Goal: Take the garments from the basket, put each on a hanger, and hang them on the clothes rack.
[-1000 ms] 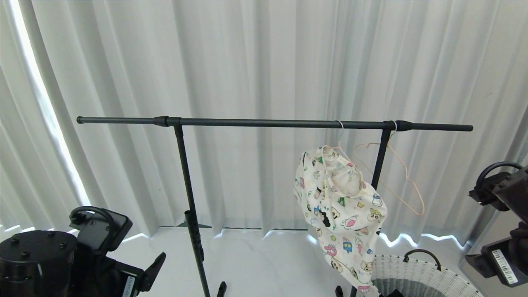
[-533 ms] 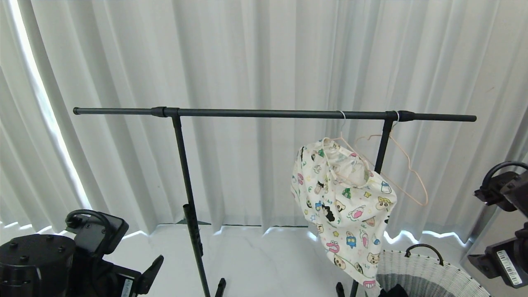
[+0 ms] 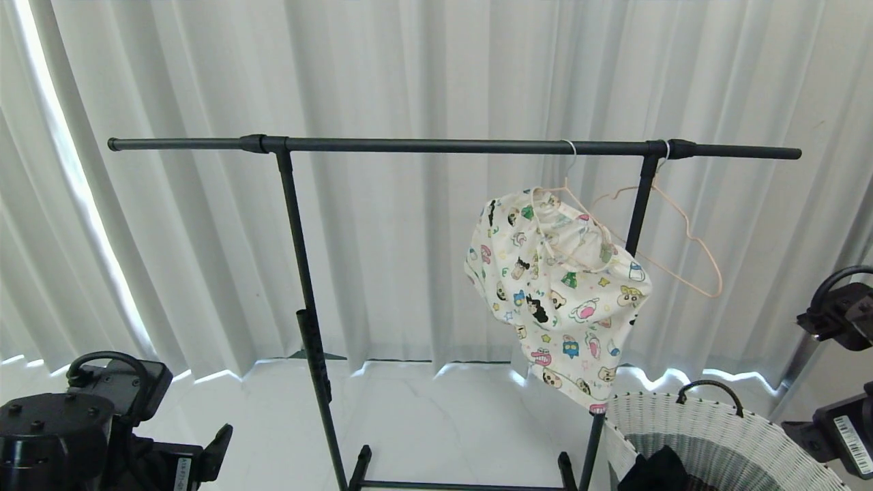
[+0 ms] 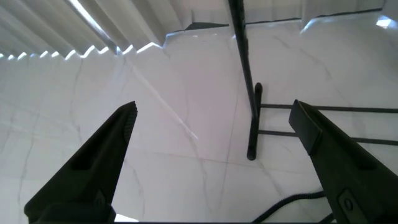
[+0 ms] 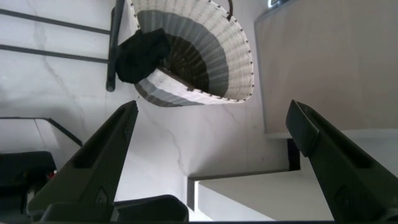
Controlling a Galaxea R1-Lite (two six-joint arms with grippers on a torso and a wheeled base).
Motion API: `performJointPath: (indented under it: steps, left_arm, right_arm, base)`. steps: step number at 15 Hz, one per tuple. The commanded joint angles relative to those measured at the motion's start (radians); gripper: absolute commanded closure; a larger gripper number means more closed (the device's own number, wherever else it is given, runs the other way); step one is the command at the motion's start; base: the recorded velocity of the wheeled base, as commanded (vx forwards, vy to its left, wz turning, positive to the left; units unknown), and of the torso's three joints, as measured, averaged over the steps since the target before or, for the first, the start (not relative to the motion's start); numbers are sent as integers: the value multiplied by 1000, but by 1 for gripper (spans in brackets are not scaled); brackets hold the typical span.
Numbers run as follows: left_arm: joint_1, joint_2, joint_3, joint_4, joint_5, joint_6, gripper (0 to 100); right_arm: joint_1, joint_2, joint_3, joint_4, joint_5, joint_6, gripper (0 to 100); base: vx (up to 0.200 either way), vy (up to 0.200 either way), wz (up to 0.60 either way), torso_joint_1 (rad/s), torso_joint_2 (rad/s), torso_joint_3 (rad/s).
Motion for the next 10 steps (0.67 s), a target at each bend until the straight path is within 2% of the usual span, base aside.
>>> performJointPath:
  steps: [1, 4, 10]
  left_arm:
    - [5, -10, 4, 0, 3, 0, 0]
    - [3, -9, 1, 0, 3, 1, 0]
    - [3, -9, 3, 0, 3, 1, 0]
  right_arm:
    - [0, -10, 3, 0, -4, -1, 0]
    - [0, -22, 14, 0, -11, -1, 0]
    - [6, -22, 44, -10, -31, -1, 0]
  base:
    - [0, 0, 0, -222, 505, 271]
    - [0, 0, 0, -163, 401, 227]
    - [0, 0, 0, -15, 40, 24]
